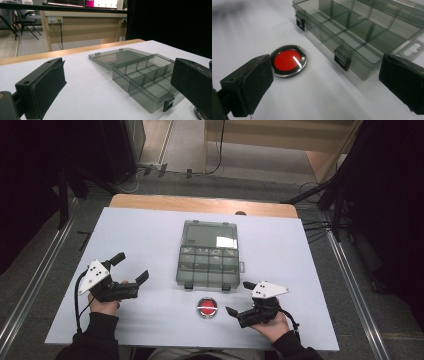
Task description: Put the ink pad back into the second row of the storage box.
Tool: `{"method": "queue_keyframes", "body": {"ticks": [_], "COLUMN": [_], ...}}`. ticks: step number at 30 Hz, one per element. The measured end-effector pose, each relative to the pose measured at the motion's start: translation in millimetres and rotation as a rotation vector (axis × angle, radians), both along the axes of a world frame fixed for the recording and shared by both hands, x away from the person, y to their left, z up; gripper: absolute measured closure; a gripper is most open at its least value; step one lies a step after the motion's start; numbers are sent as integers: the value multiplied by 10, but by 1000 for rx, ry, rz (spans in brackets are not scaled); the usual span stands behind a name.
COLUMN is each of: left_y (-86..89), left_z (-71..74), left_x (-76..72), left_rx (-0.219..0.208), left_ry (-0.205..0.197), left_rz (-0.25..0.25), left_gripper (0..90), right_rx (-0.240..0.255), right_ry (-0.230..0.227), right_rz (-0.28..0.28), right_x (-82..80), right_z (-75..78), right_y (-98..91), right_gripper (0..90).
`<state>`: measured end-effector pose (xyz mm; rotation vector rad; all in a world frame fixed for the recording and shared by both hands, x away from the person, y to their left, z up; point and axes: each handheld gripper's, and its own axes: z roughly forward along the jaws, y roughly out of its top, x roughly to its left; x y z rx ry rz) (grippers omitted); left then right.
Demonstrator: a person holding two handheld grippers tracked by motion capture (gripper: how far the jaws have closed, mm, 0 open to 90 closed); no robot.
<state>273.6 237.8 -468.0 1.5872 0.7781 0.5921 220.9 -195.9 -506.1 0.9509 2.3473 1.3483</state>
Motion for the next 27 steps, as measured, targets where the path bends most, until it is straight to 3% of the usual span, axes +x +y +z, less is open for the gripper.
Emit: {"method": "queue_keyframes", "body": {"ticks": [13, 15, 16, 27], "left_y": [11, 9, 5, -13], "left_z": [10, 7, 6, 3], "left_x": [-10, -6, -5, -9], "left_rx": [-5, -6, -7, -4], "left_ry": [-7, -4, -3, 2], "left_rz": [16, 13, 10, -1], "left_gripper": [0, 0, 0, 0], "right_rx": [-45, -61, -92, -145], "right_ry": [27, 30, 18, 51], "right_rz": [91, 114, 143, 233], "right_x": [47, 49, 55, 133], "right_z": [47, 50, 55, 74], "right_y": [287, 347, 409, 652], "right_gripper": [2, 2, 2, 15]}}
